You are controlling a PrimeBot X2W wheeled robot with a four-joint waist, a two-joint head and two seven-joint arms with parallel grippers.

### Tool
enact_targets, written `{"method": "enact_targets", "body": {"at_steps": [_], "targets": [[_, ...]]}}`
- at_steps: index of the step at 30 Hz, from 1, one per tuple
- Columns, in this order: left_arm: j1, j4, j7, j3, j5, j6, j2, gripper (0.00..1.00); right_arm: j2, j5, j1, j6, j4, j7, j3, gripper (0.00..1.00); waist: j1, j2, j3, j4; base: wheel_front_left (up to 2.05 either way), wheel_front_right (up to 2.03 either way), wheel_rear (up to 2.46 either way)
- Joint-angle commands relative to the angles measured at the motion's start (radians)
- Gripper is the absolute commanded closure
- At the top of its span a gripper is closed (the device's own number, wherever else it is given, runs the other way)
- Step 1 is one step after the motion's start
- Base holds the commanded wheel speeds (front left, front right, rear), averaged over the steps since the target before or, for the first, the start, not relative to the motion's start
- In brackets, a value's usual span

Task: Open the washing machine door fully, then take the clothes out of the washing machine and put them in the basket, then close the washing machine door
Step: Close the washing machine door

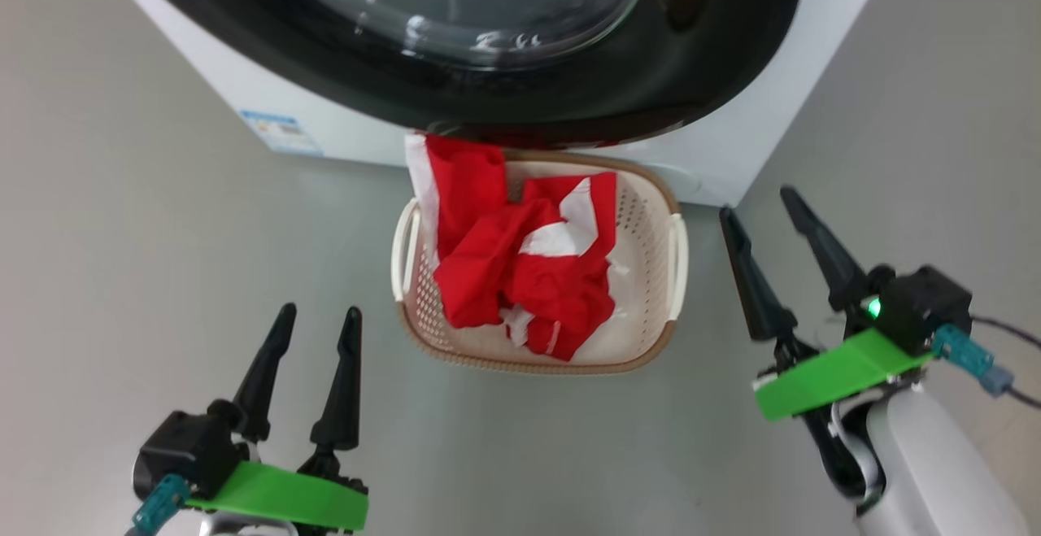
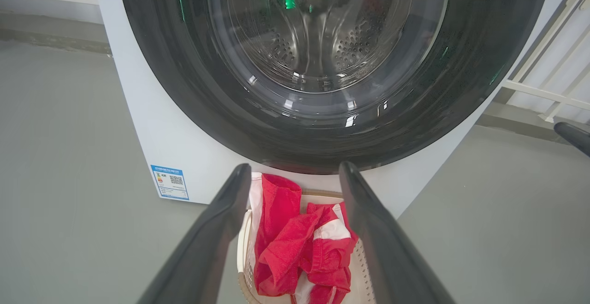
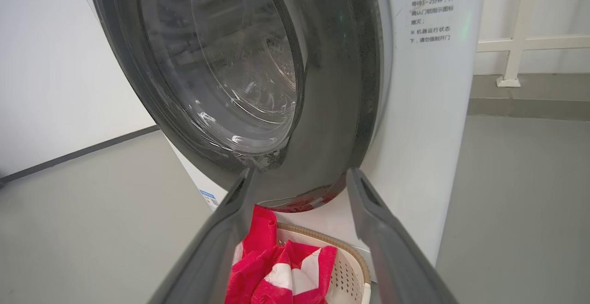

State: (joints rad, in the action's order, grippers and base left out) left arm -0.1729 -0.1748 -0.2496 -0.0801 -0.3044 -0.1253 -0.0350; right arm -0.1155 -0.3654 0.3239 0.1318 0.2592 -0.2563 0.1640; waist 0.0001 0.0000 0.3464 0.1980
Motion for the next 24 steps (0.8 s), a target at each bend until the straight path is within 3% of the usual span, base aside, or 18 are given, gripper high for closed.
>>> {"method": "enact_targets", "body": {"at_steps": [1,24], "targets": [[0.018,0.02,-0.012,0.039,0.015,-0.005,-0.015,0.0,0.01,-0.007,-0.027,-0.001,-0.022,-0.006,0.021,0.0,-0.0001,0.0,-0.044,-0.043,0.0,0.0,0.0],[0.107,0.033,-0.012,0.117,0.018,-0.005,-0.05,0.0,0.031,0.0,-0.243,-0.001,-0.064,-0.006,-0.07,0.0,-0.0001,0.0,-0.142,-0.207,0.0,0.0,0.0]]}}
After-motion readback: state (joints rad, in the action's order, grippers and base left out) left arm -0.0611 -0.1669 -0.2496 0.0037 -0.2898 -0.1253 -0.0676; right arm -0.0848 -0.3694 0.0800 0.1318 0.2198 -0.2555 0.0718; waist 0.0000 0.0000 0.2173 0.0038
